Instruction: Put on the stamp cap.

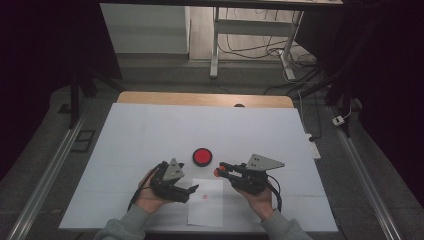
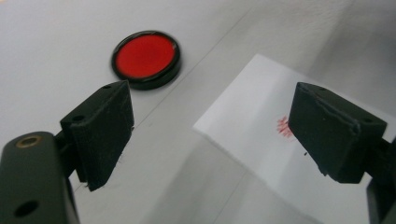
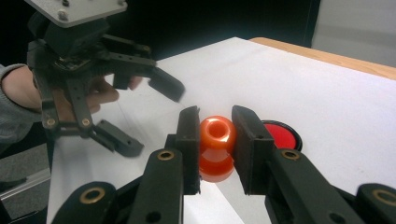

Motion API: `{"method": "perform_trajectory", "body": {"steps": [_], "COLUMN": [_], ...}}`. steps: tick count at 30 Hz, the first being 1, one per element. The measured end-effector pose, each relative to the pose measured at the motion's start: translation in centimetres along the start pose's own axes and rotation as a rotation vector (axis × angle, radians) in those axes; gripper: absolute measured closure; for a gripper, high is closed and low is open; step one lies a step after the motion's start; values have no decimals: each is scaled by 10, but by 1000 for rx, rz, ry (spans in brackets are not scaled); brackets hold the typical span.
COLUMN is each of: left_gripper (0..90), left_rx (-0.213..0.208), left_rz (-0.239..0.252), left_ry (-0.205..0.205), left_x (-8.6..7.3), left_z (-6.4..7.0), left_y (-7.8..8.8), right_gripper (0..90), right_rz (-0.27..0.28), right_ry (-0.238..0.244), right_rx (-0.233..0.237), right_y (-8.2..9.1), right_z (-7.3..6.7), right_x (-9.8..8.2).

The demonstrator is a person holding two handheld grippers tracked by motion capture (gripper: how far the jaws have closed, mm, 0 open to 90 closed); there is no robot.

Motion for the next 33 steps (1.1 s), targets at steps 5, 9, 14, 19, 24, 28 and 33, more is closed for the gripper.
{"method": "perform_trajectory", "body": {"steps": [5, 9, 14, 19, 24, 28, 33], "left_gripper": [155, 159, 166, 175, 175, 176, 177], "left_rx": [22, 43, 62, 82, 78, 77, 73], "left_rz": [-8, -10, -1, 29, 24, 29, 18], "left_ry": [32, 70, 121, 136, 157, 174, 169], "left_x": [-16, -31, -48, -56, -65, -66, -67], "left_z": [-13, -24, -35, -40, -44, -47, -45], "left_y": [12, 25, 40, 53, 58, 59, 57], "right_gripper": [723, 723, 723, 722, 723, 722, 723], "right_rz": [0, -3, -5, -17, -25, -37, -45], "right_ry": [1, 1, 2, 7, 12, 19, 25], "right_rx": [-13, -20, -29, -45, -63, -78, -94], "right_y": [3, 4, 6, 8, 9, 10, 10], "right_z": [3, 5, 8, 12, 17, 19, 24], "right_x": [0, 0, -1, -1, -2, -3, -3]}}
Point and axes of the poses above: each handheld gripper's, and its own axes: y roughly backward along the jaws, x roughly out of its top, z roughly to its right, the point moved 4 cm from there along -y, roughly forward along the jaws, and after that the axes turned 9 degrees about x, right-handed, at the moved point
